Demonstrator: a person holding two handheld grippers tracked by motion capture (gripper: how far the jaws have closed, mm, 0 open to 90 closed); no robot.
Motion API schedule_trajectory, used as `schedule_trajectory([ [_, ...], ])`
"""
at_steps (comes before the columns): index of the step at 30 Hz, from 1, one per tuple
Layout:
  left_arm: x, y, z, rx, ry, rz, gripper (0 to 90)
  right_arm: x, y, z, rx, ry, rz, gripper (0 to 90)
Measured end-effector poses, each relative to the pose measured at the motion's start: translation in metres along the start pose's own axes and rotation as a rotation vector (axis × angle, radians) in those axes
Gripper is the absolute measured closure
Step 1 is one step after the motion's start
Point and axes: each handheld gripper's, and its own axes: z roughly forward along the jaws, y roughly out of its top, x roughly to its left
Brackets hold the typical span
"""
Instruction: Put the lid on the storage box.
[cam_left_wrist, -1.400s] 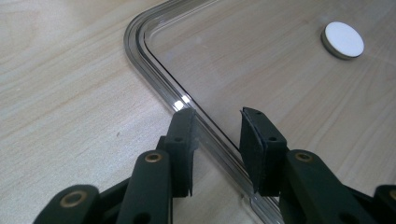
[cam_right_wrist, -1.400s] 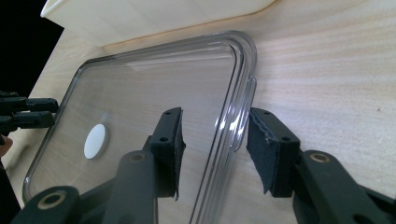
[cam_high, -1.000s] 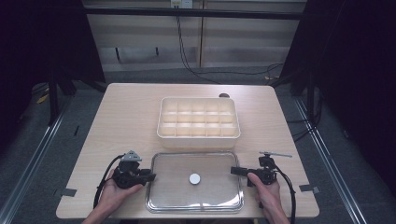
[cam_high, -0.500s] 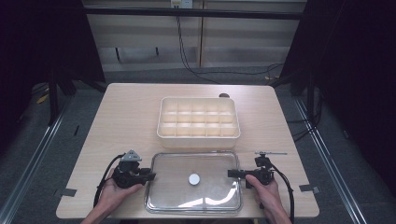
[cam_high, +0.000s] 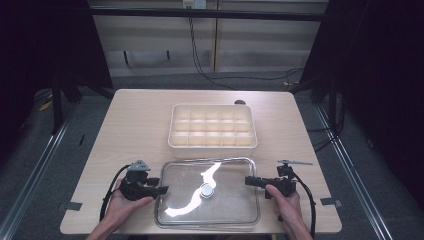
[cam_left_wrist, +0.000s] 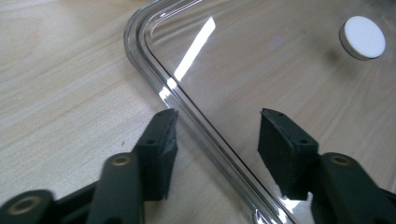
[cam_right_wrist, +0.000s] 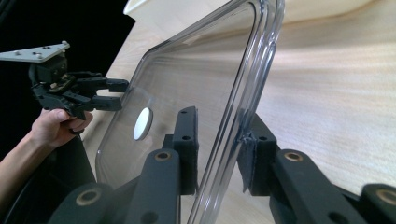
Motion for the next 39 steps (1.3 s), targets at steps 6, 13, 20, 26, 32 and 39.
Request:
schedule_trajectory([
  [6,0.003,0.000,-0.001,0.001,-0.009,-0.014,33.7,0.002,0.000,-0.002,-0.009,0.009,-0.015,72.2],
  [13,-0.001,-0.001,-0.001,0.012,-0.041,-0.018,30.6,0.004,0.000,-0.003,-0.017,0.008,-0.035,72.4],
  [20,-0.001,0.000,0.001,0.007,-0.097,-0.035,37.6,0.006,0.000,-0.005,-0.020,0.004,-0.051,72.2],
  [26,0.001,0.000,0.000,0.006,-0.116,-0.057,42.0,0.006,0.000,-0.005,-0.017,-0.019,-0.055,71.1],
  [32,0.003,0.001,-0.006,-0.050,-0.133,-0.076,48.7,0.007,0.000,-0.004,-0.019,-0.044,-0.057,70.0],
  [39,0.003,0.001,-0.013,-0.096,-0.123,-0.077,54.1,0.011,0.000,-0.003,-0.019,-0.080,-0.081,67.6],
])
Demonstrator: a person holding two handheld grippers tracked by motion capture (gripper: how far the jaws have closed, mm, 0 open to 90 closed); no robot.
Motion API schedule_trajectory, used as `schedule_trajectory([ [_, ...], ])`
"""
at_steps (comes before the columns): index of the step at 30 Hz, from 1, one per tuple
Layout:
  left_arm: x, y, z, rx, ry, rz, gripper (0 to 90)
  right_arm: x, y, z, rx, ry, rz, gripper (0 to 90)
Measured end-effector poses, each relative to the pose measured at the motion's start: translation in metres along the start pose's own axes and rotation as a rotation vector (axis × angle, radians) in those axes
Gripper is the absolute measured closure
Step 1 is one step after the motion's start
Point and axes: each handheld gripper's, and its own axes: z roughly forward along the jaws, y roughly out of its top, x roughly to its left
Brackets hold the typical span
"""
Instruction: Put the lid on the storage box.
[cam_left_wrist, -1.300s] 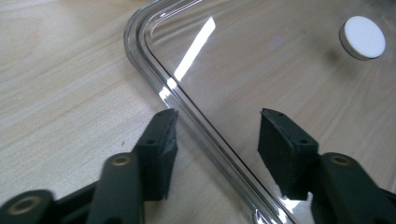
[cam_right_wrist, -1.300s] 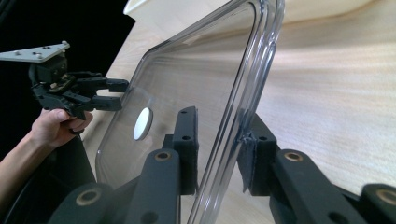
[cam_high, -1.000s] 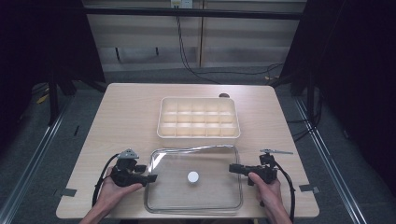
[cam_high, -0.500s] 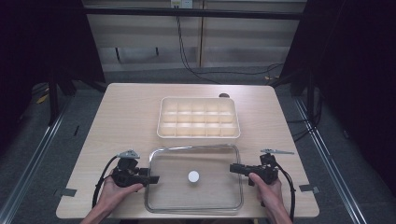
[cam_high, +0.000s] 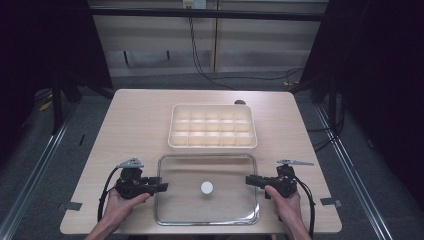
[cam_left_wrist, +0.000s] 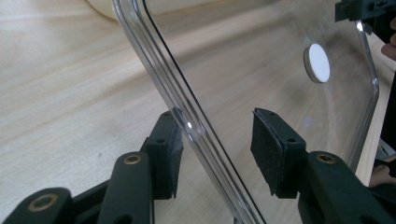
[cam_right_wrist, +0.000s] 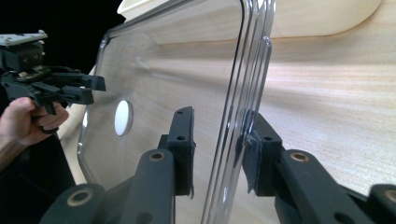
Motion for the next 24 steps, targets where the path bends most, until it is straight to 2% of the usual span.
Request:
schedule_trajectory([
  [5,-0.002,0.001,-0.001,-0.015,0.021,0.006,54.2,0.006,0.001,0.002,-0.001,-0.039,-0.021,65.3],
  [7,-0.004,0.004,-0.004,-0.023,0.040,0.027,54.5,0.007,0.001,0.002,-0.009,-0.040,-0.021,65.2],
  [9,-0.005,0.004,-0.005,-0.026,0.042,0.032,54.8,0.008,0.001,0.001,-0.014,-0.045,-0.023,65.1],
  [10,-0.006,0.006,-0.007,-0.042,0.043,0.031,56.0,0.010,0.002,0.000,-0.028,-0.048,-0.028,65.0],
  [15,-0.010,0.008,-0.012,-0.067,0.048,0.073,58.8,0.013,0.003,-0.003,-0.054,-0.061,-0.024,64.4],
  [21,-0.014,0.011,-0.016,-0.095,0.044,0.077,63.0,0.015,0.008,-0.007,-0.085,-0.059,-0.009,65.2],
  [24,-0.016,0.015,-0.018,-0.105,0.057,0.083,64.4,0.016,0.009,-0.009,-0.101,-0.055,0.004,65.8],
])
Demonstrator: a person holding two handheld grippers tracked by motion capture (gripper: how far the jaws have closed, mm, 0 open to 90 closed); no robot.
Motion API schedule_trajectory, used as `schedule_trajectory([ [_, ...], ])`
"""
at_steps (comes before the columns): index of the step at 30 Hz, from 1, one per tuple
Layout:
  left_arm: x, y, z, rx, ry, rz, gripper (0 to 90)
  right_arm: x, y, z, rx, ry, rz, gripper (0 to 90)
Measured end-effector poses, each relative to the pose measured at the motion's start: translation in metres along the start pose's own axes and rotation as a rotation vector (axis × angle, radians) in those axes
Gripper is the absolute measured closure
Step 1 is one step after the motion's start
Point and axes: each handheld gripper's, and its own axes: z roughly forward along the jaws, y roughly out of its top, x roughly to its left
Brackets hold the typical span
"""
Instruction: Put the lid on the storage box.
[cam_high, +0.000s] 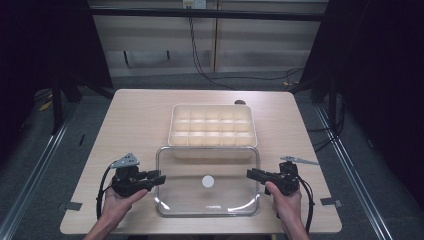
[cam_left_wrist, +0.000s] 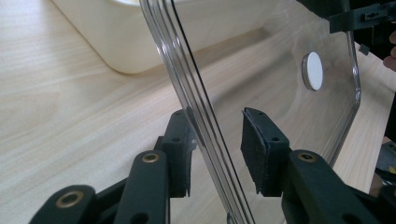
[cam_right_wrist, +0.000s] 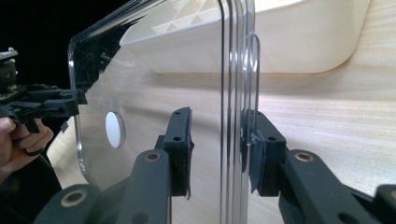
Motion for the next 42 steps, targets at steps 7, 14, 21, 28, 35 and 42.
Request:
schedule_trajectory([
  [7,0.001,0.006,0.000,-0.007,0.000,0.010,66.8,0.001,0.006,-0.001,-0.013,-0.011,-0.001,65.8],
  [14,0.005,0.013,0.003,-0.009,-0.005,0.006,67.9,-0.002,0.010,0.000,-0.017,-0.006,0.007,65.9],
  [21,0.014,0.025,0.014,0.006,-0.016,-0.019,68.5,-0.012,0.019,0.004,-0.021,-0.007,0.035,66.4],
  [28,0.020,0.037,0.017,-0.006,-0.017,-0.025,69.6,-0.014,0.028,0.005,-0.039,-0.006,0.036,66.5],
  [35,0.018,0.049,0.011,-0.032,-0.010,-0.035,69.3,-0.003,0.047,-0.003,-0.088,0.005,0.007,67.7],
  [42,0.018,0.060,0.008,-0.044,0.002,-0.023,69.1,0.000,0.060,-0.006,-0.122,0.017,-0.006,68.5],
])
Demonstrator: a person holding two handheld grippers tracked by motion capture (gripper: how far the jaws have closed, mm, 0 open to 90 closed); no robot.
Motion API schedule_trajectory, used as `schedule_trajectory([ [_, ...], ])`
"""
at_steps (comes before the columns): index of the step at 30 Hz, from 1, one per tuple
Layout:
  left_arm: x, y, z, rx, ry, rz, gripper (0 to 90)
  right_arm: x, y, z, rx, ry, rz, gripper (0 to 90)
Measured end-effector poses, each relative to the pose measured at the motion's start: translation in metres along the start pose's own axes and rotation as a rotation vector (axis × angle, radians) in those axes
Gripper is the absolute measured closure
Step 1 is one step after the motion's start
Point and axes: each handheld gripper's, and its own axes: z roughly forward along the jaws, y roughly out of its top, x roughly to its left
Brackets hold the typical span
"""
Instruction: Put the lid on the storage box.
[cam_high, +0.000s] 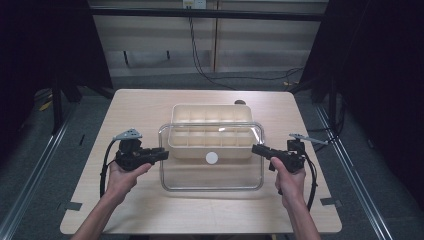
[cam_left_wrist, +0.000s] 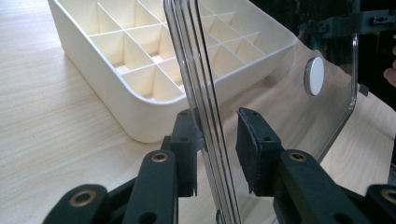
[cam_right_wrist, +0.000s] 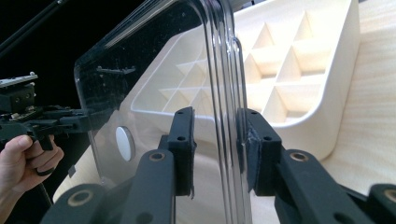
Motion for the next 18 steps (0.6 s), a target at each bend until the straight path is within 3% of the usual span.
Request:
schedule_trajectory([
  [10,0.004,0.013,-0.004,-0.013,0.015,0.013,69.2,0.004,0.018,0.006,-0.006,-0.006,-0.023,68.3],
  [18,0.004,0.029,-0.010,-0.063,0.011,0.000,69.7,0.010,0.034,0.006,-0.030,0.003,-0.028,68.2],
])
